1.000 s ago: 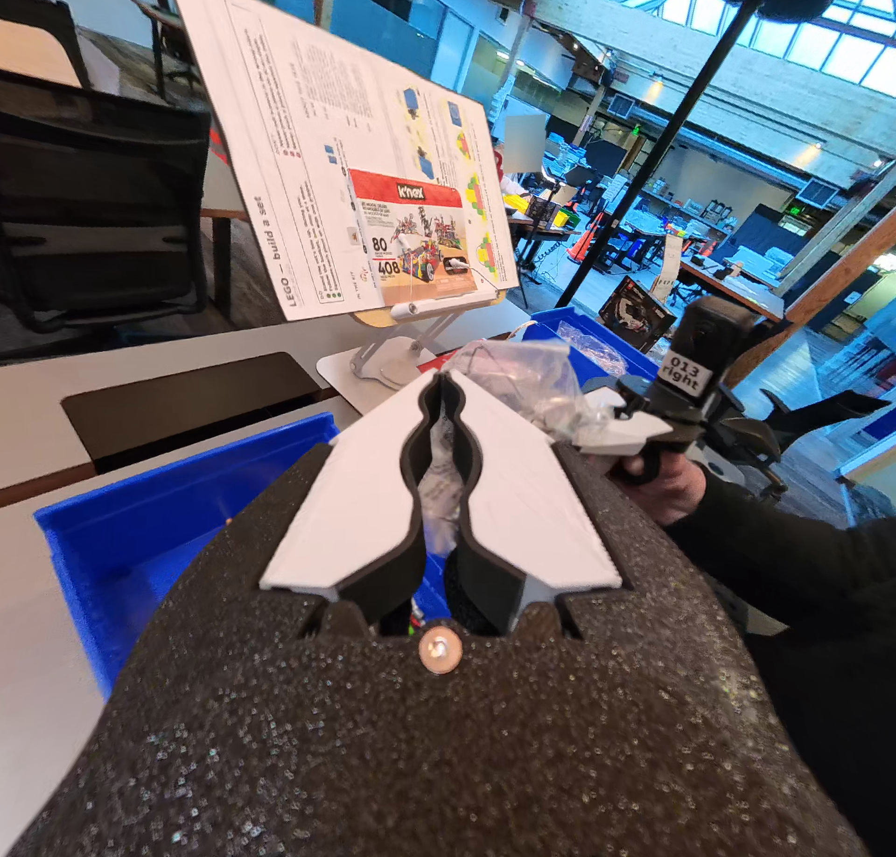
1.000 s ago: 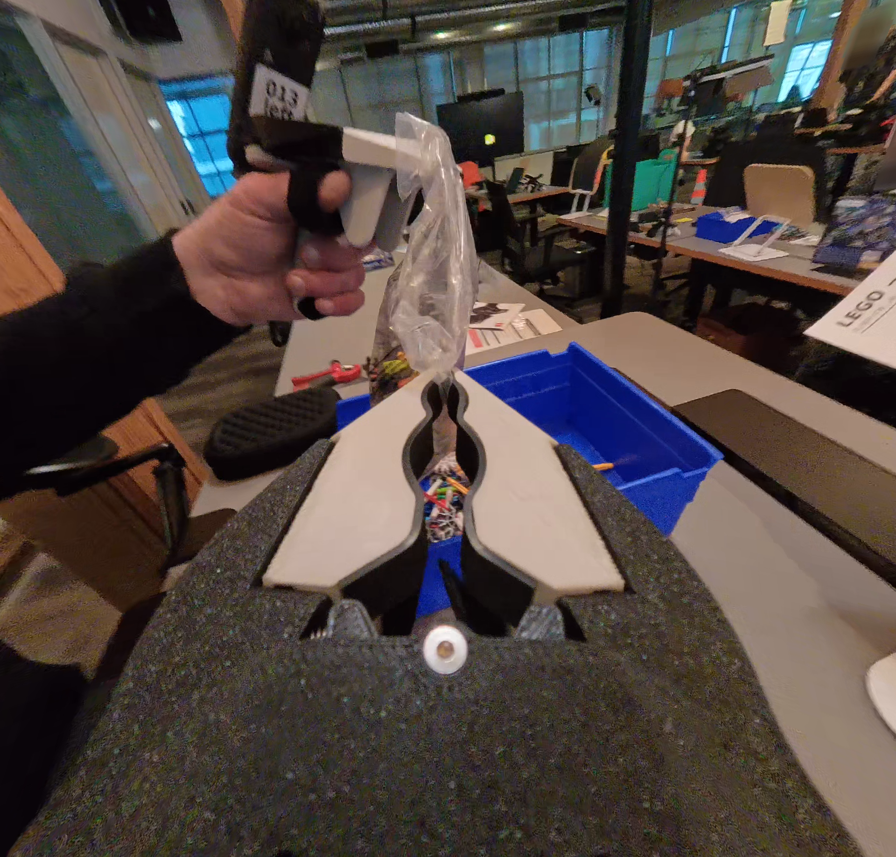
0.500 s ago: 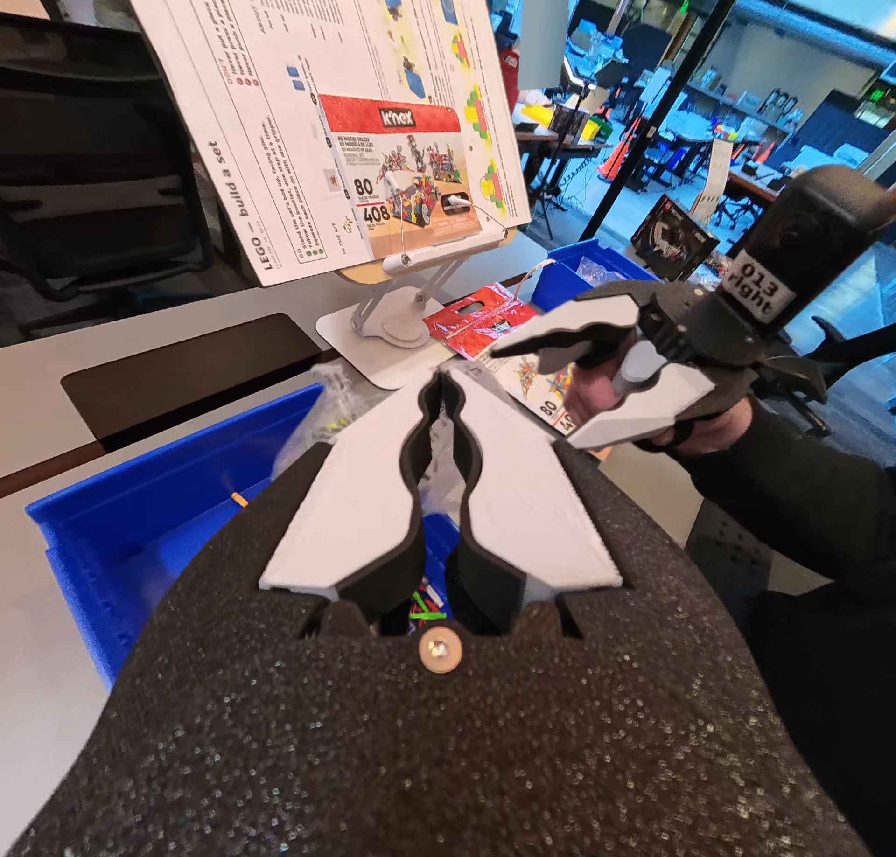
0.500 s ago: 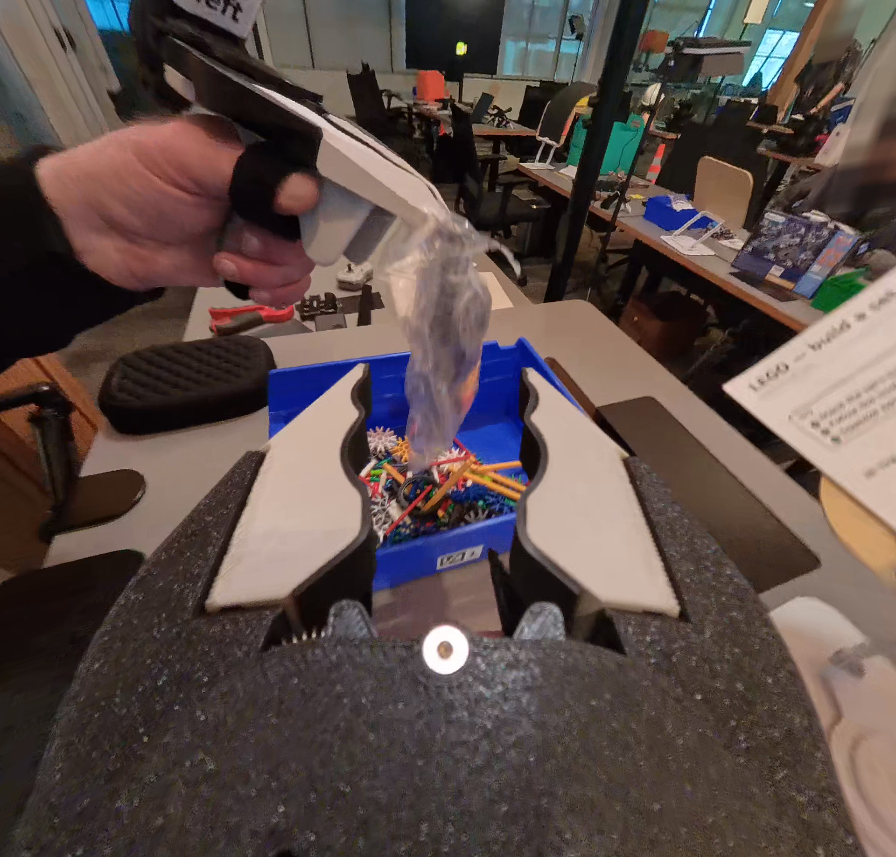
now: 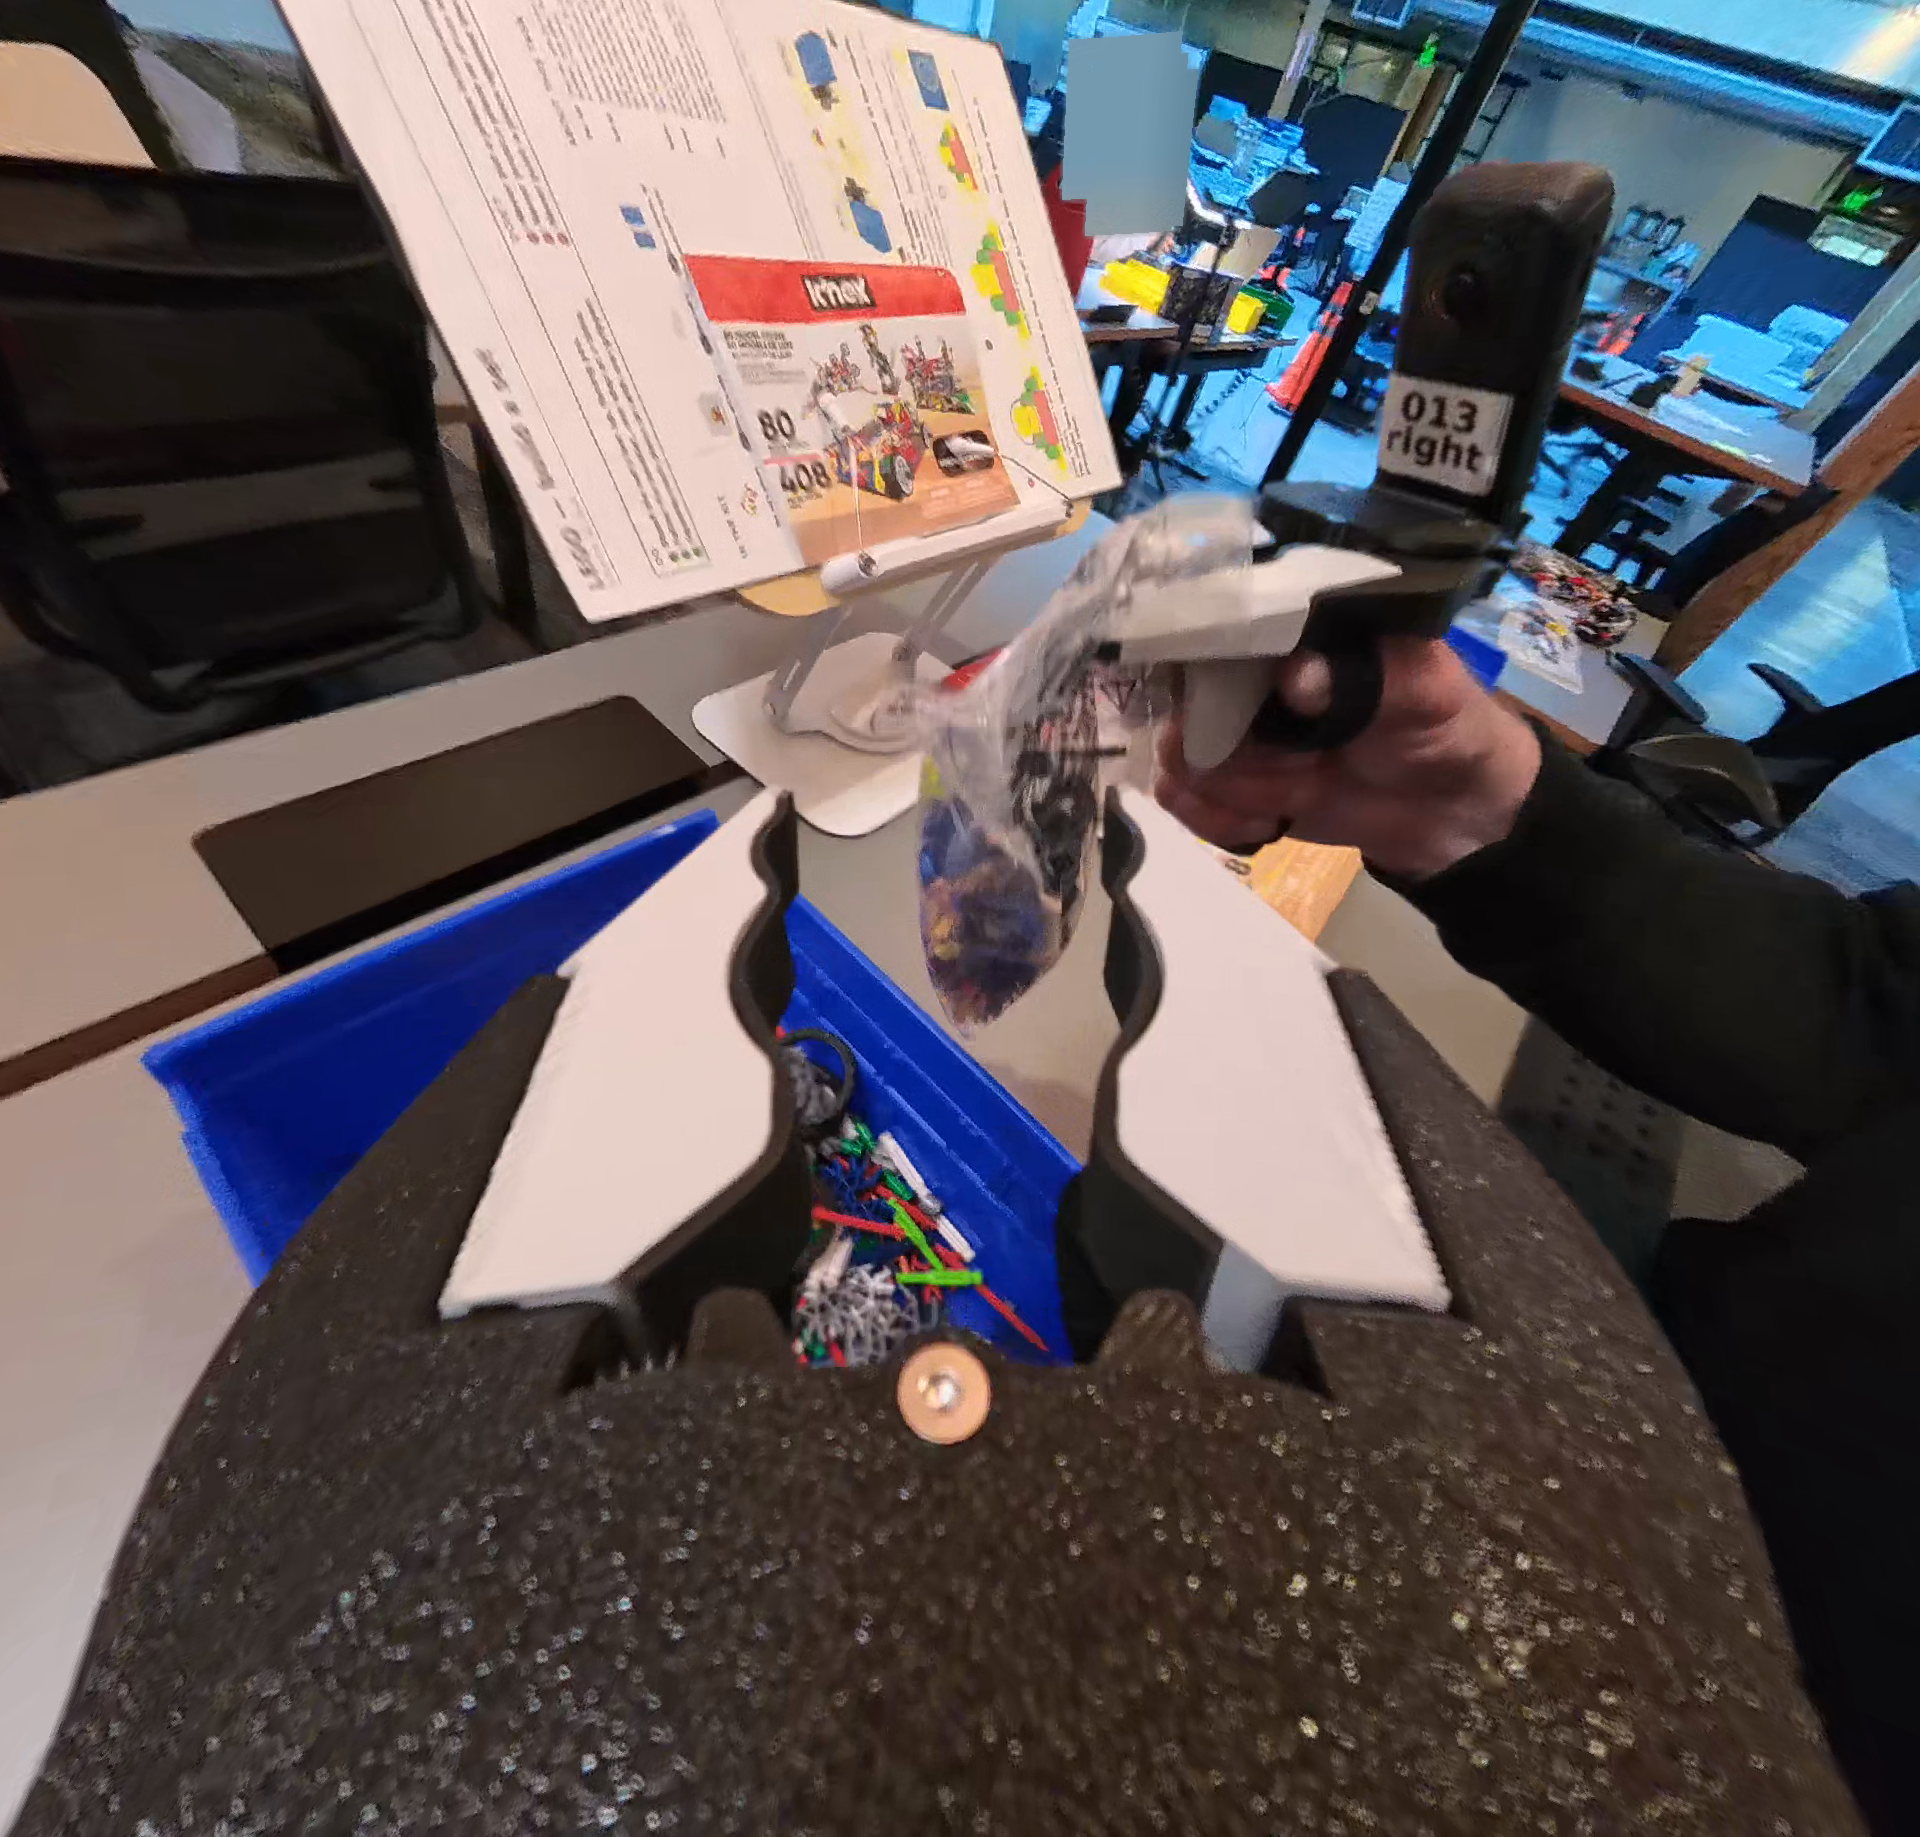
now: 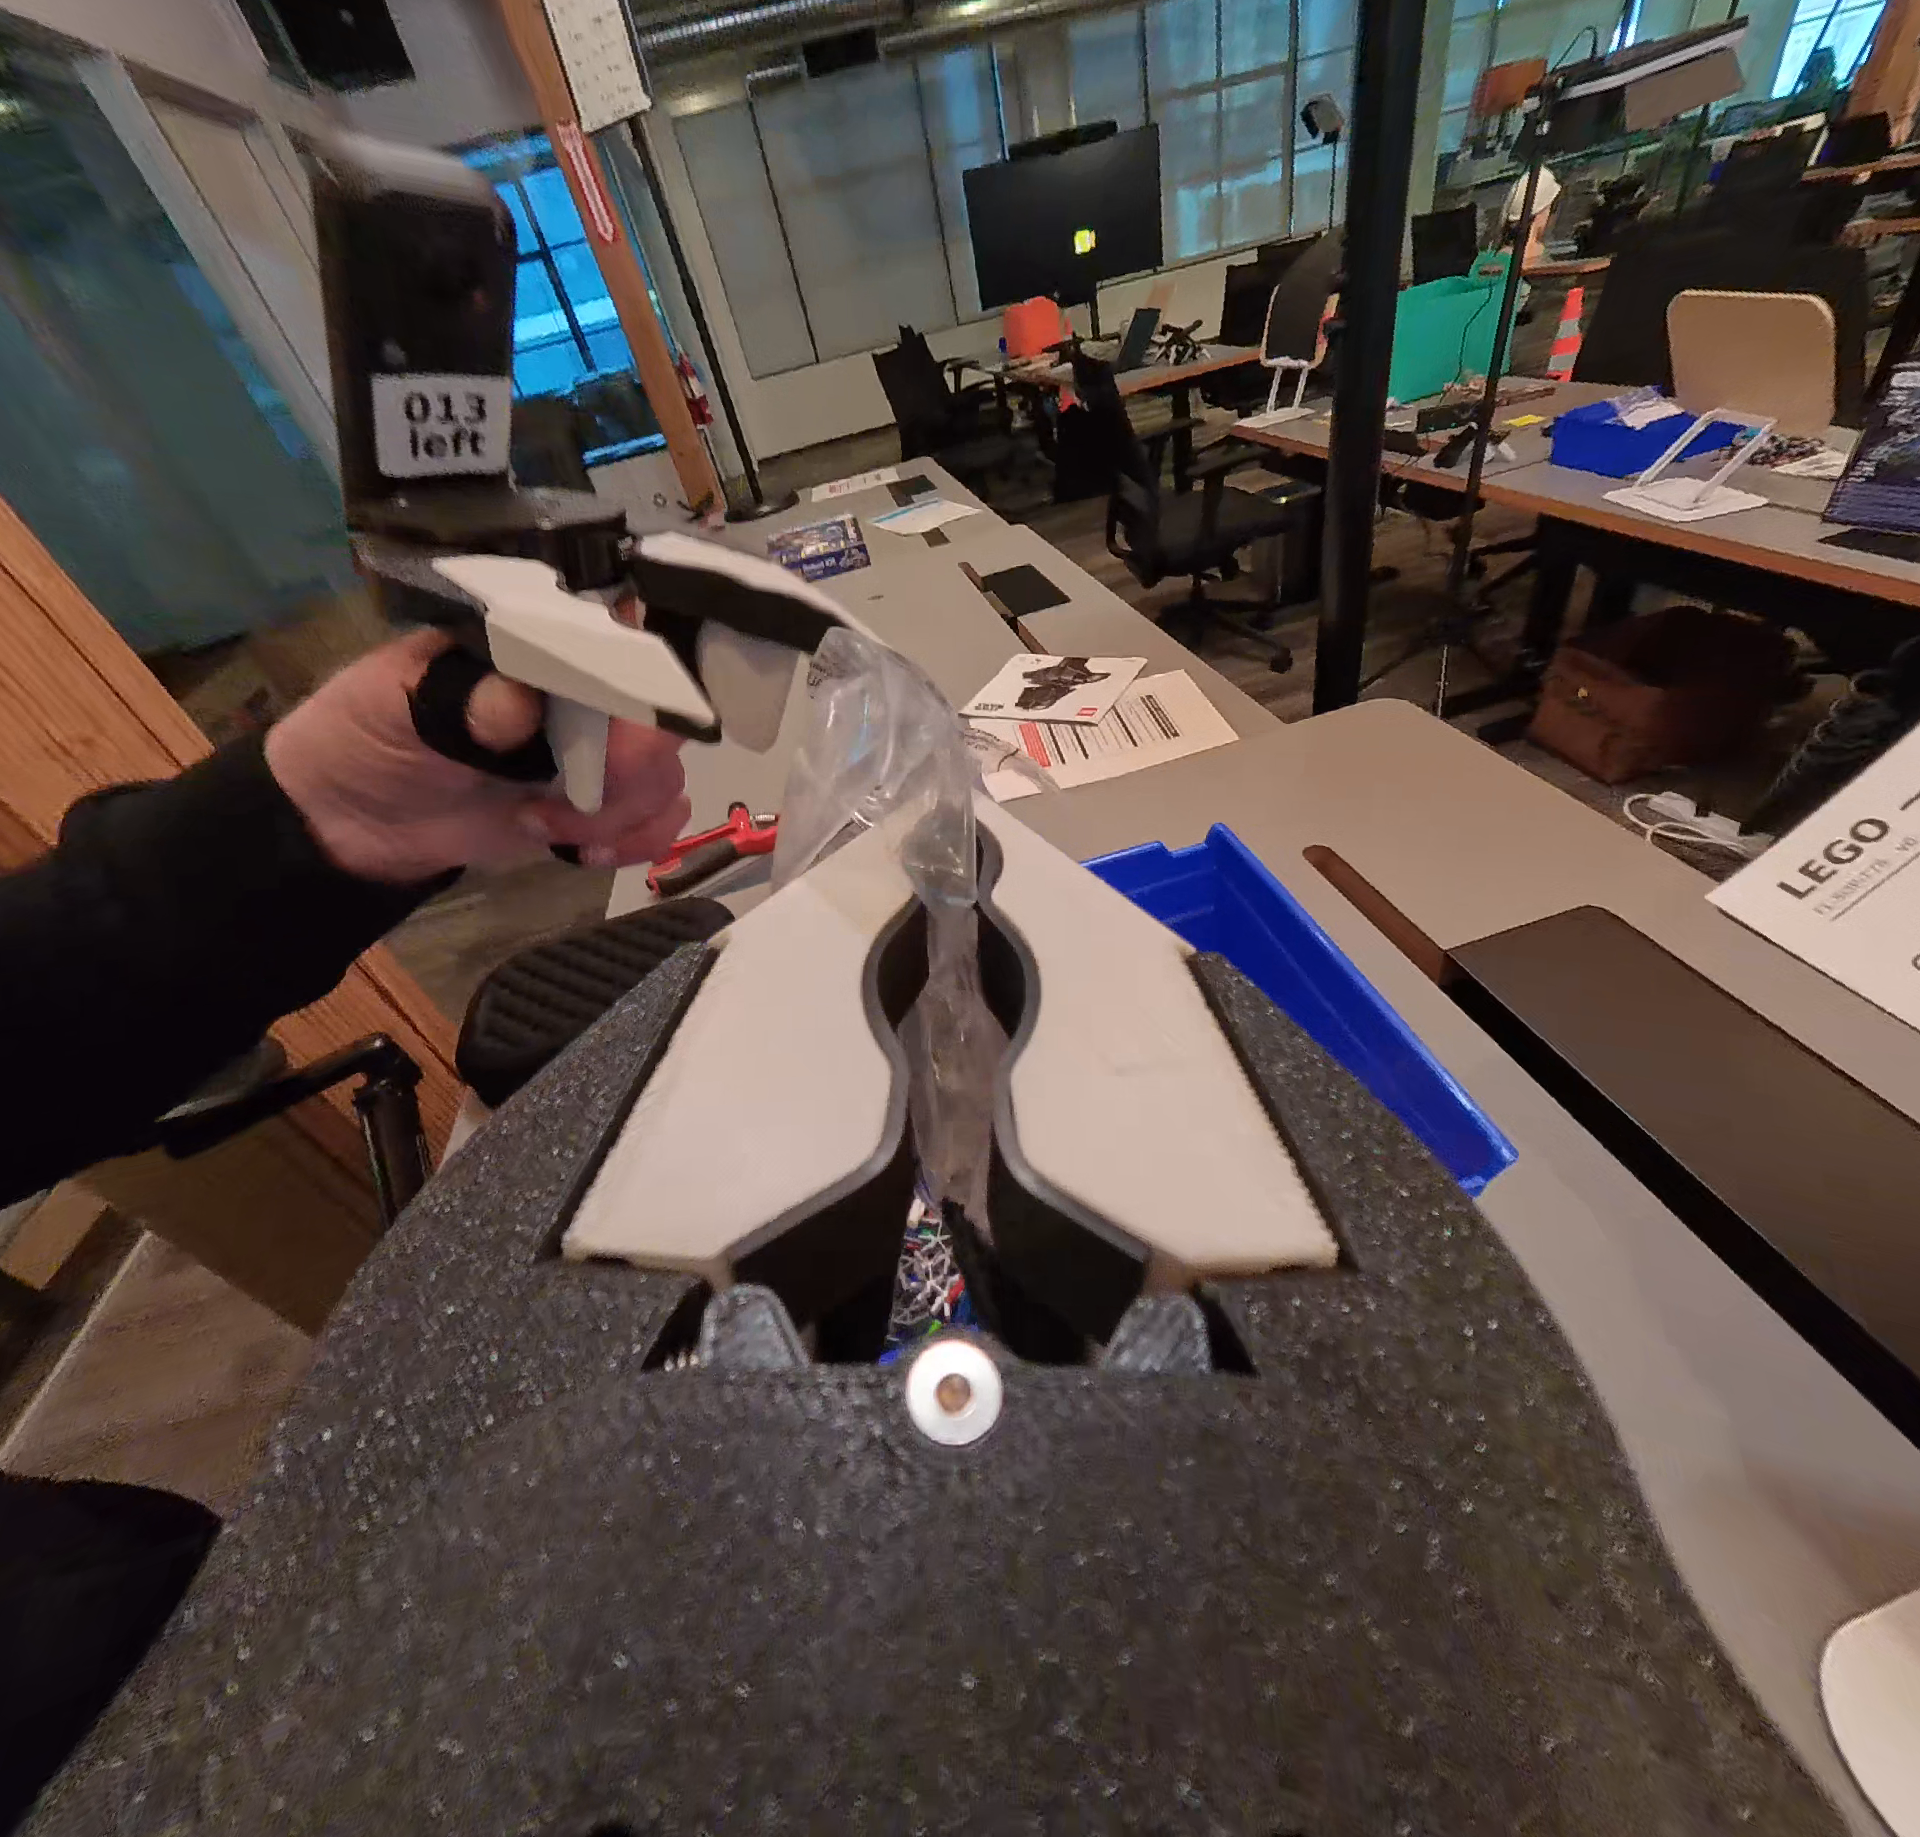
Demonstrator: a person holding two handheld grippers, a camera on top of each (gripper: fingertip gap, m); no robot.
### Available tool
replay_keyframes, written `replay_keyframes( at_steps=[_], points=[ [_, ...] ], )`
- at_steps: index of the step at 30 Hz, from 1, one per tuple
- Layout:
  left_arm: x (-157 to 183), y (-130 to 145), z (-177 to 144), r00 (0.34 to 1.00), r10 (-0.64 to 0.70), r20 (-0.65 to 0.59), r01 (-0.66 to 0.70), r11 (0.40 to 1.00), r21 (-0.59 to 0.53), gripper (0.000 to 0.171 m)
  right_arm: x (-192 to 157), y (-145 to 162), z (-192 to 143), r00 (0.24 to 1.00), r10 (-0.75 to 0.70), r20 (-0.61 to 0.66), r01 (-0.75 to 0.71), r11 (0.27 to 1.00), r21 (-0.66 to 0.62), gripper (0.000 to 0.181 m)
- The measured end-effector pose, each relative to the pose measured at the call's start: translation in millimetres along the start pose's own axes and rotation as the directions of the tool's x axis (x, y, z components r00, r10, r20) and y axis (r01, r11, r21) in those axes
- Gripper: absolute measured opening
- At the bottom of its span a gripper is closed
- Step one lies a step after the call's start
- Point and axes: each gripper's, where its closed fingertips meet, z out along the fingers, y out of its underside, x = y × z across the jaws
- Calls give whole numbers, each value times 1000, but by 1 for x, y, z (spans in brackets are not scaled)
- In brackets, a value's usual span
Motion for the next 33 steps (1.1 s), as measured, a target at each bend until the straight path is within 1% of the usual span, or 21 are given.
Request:
replay_keyframes(
  at_steps=[2, 4, 5, 6, 7, 8, 9, 10, 12, 14, 15, 17, 19, 20, 21, 23, 24, 25, 26, 30, 33],
  points=[
    [6, 13, 7, 1000, 6, -14, -6, 999, -39, 54, -2, -2, -2, 999, 39, 20, -39, 999, 20, 0],
    [10, 22, 16, 999, 33, -6, -34, 997, -71, 40, -7, -1, -2, 997, 57, 44, -58, 998, 21, 0],
    [12, 21, 19, 1000, 30, -8, -31, 998, -51, 34, -8, 1, -1, 997, 62, 50, -62, 998, 17, 0],
    [18, 16, 21, 999, 20, -38, -21, 1000, -15, 12, -9, 4, -1, 997, 62, 55, -63, 998, 10, 0],
    [18, 11, 21, 999, 9, -40, -8, 1000, 25, 0, -10, 5, -1, 996, 63, 56, -64, 998, 8, 0],
    [13, 5, 18, 1000, 18, 0, -18, 997, 75, 0, -9, 4, -3, 995, 75, 60, -76, 997, 20, 0],
    [11, -6, 11, 1000, 21, 16, -23, 987, 157, 0, -9, 1, -6, 990, 115, 85, -119, 992, 42, 0],
    [14, -17, 4, 1000, -5, -6, 7, 972, 236, 0, -9, -1, -9, 973, 192, 128, -201, 978, 63, 0],
    [14, -22, 2, 1000, -2, 13, -1, 959, 283, 0, -3, 1, -8, 933, 318, 168, -335, 939, 84, 0],
    [15, -25, 1, 997, -51, -53, 65, 943, 325, 0, 1, 2, -12, 890, 399, 223, -429, 897, 107, 0],
    [15, -23, 1, 995, -63, -73, 83, 944, 319, 0, 0, 2, -15, 878, 412, 244, -447, 888, 105, 0],
    [17, -18, 2, 997, -37, -64, 54, 957, 285, 0, -3, 7, -18, 898, 373, 232, -400, 913, 80, 0],
    [21, -19, 0, 994, -45, -102, 73, 954, 290, 0, -5, 7, -19, 927, 316, 200, -336, 939, 74, 0],
    [21, -18, 0, 994, -46, -103, 74, 956, 285, 0, -3, 10, -18, 951, 268, 151, -279, 959, 55, 4],
    [21, -18, 0, 994, -47, -103, 75, 955, 287, 0, -1, 11, -18, 974, 200, 104, -205, 978, 41, 19],
    [27, -18, 1, 987, -55, -150, 97, 954, 284, 0, -9, 2, -19, 993, 78, 89, -83, 995, 54, 22],
    [28, -17, 1, 985, -59, -160, 103, 954, 282, 0, -10, -1, -18, 997, 35, 73, -39, 998, 55, 22],
    [29, -17, 2, 983, -66, -170, 112, 954, 279, 0, -9, -1, -17, 998, 12, 56, -14, 999, 42, 6],
    [30, -15, 1, 980, -69, -186, 119, 955, 271, 0, -7, -1, -16, 999, 15, 50, -17, 999, 28, 0],
    [35, -14, -4, 975, -41, -217, 102, 955, 278, 0, -7, -1, -15, 978, 167, 126, -172, 985, 30, 0],
    [30, -14, -7, 983, -28, -183, 77, 961, 264, 28, -13, 5, -14, 978, 155, 138, -157, 987, 10, 0]
  ],
)
